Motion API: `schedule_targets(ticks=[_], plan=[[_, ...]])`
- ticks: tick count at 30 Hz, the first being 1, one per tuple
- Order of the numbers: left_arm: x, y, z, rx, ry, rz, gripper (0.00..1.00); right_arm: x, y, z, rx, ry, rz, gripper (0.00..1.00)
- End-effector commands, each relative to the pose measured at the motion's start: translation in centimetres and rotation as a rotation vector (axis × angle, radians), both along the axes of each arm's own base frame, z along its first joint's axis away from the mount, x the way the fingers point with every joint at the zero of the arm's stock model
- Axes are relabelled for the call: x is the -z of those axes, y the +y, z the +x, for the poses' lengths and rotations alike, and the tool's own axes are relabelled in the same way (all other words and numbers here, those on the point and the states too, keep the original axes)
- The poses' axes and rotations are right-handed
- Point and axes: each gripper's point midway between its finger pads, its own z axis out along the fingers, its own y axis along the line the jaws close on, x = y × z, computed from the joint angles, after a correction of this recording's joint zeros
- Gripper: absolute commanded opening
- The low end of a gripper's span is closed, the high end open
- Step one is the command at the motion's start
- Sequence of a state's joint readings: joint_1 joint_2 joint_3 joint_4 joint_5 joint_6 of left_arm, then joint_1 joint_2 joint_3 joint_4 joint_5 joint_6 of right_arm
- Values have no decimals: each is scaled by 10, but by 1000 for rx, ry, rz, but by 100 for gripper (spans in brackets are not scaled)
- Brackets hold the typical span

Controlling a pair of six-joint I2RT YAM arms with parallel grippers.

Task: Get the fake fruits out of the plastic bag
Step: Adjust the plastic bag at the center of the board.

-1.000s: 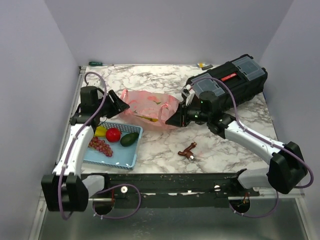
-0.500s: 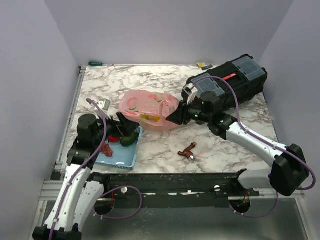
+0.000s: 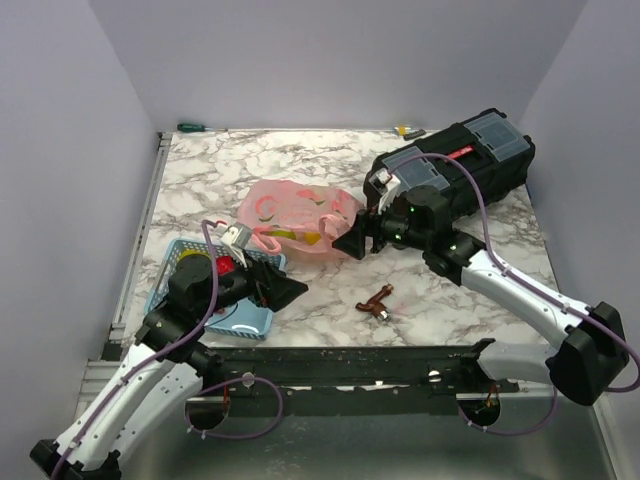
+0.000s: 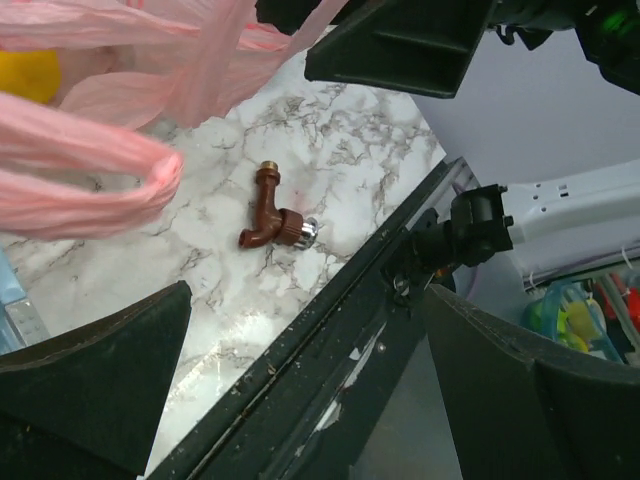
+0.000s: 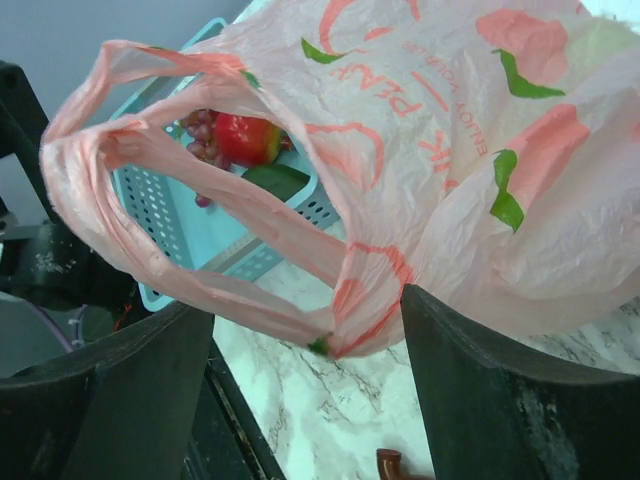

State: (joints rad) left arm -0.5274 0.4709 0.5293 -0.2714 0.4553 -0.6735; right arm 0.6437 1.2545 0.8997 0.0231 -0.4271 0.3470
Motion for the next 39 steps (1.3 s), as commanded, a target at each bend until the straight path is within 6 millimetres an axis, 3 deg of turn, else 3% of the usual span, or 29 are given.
schedule_targets(ticks=[1,3,7,13,17,19,21,23,25,27,30,32,37,39], plan=[[-34,14,9,-121,-42,46,99,-29,-12,-6,-2,-154,-71,82],[-42,31,19,-231,-28,105,98,-39,-11,-4,-10,-193,-79,84],[-37,64,45,-471,41,207,99,-49,-1,4,-13,-233,-105,89],[-18,62,67,-533,176,336,99,-63,23,2,-44,-286,-125,89],[-12,50,78,-474,141,369,86,-56,29,0,-55,-273,-134,84],[-4,59,83,-520,141,421,73,-47,33,-5,-78,-256,-136,73],[5,69,86,-546,133,483,58,-36,36,-11,-102,-239,-144,54],[14,78,88,-552,117,551,50,-22,37,-18,-112,-203,-159,35],[23,86,89,-546,121,624,46,-7,33,-25,-123,-160,-182,24],[28,90,84,-525,160,664,51,5,28,-32,-130,-131,-200,18],[34,83,71,-480,211,619,80,8,23,-35,-104,-124,-179,18],[33,80,64,-491,238,547,91,6,24,-39,-113,-123,-160,17],[24,57,60,-487,226,270,95,1,28,-39,-118,-117,-144,15],[18,50,64,-475,205,197,86,1,29,-38,-118,-119,-142,14]])
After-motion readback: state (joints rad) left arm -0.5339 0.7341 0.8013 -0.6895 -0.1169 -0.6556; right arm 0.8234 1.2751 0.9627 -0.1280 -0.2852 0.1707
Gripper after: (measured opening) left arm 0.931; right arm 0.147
